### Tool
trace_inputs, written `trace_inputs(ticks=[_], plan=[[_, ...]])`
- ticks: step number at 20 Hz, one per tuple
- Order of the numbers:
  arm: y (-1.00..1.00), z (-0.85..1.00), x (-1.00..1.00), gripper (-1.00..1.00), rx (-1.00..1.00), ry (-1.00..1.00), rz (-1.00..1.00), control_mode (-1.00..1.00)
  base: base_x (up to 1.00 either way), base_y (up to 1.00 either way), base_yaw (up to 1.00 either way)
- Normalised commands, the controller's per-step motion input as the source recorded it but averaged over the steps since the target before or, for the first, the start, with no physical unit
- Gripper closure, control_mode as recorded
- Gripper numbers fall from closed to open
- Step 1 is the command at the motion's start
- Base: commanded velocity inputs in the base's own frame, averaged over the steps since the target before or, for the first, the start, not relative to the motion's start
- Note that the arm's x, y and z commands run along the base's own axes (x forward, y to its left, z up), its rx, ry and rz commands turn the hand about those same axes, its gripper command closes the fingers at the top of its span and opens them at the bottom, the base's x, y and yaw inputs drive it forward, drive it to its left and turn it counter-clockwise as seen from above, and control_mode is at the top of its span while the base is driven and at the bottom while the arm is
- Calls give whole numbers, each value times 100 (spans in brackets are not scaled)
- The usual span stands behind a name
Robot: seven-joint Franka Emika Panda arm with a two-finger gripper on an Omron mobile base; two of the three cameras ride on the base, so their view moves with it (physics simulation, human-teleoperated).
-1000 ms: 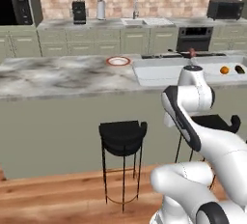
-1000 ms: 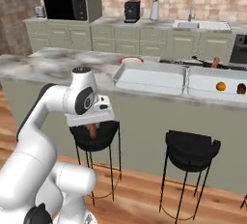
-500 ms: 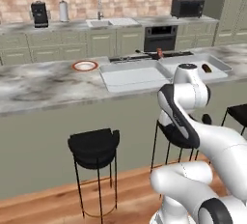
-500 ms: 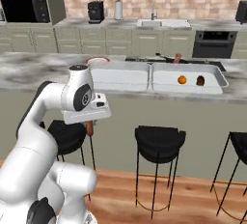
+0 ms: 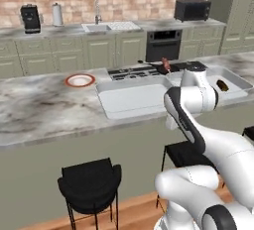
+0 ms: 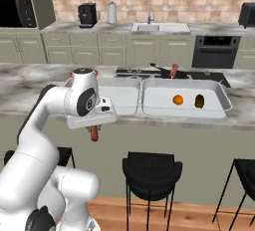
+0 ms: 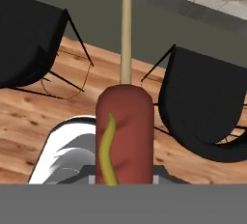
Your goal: Place the cold items (sweet potato and tangerine) from the fridge in one tupperware on the dining counter. Place the warm items (kebab skewer and hot dog) in the stove area in another tupperware.
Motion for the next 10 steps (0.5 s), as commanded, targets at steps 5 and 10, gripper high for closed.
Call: trace_inputs(ticks=[5,10], plan=[[0,0,0,100,0,0,0,100,38,-17,0],[0,0,0,100,0,0,0,100,0,0,0]])
